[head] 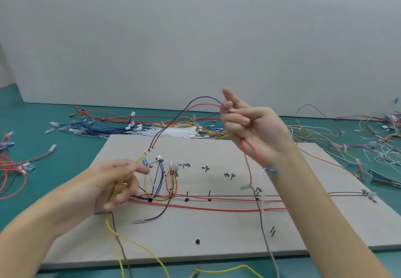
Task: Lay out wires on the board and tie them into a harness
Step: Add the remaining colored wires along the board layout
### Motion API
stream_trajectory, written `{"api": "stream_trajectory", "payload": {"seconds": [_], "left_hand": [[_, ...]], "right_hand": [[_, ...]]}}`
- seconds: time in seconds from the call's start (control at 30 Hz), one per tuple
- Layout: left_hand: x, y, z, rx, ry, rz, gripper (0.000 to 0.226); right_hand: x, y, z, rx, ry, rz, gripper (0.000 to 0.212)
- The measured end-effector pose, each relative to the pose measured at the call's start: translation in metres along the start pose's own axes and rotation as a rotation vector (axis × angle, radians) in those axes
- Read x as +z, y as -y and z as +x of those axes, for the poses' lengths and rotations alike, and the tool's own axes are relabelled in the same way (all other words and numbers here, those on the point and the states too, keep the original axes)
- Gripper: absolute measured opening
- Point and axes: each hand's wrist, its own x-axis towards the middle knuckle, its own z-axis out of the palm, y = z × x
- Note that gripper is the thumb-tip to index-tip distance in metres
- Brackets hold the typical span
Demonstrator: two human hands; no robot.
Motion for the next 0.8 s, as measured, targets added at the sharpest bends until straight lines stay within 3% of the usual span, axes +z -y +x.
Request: {"api": "stream_trajectory", "payload": {"seconds": [0.07, 0.23, 0.33, 0.53, 0.8], "left_hand": [[0.021, -0.007, 0.005, 0.015, -0.001, 0.024, 0.060], [0.069, -0.018, 0.013, -0.005, 0.252, -0.270, 0.035], [0.098, -0.017, 0.019, -0.019, 0.340, -0.297, 0.032], [0.118, -0.017, 0.023, -0.012, 0.401, -0.244, 0.044], [0.117, -0.021, 0.024, 0.057, 0.303, -0.235, 0.023]], "right_hand": [[0.011, -0.016, 0.001, -0.007, -0.043, 0.013, 0.043], [0.024, -0.051, 0.004, -0.026, -0.153, -0.045, 0.038], [0.024, -0.060, 0.010, -0.092, -0.260, -0.077, 0.037], [0.014, -0.060, 0.016, -0.175, -0.394, -0.254, 0.040], [0.000, -0.061, 0.009, 0.022, -0.305, -0.381, 0.017]]}}
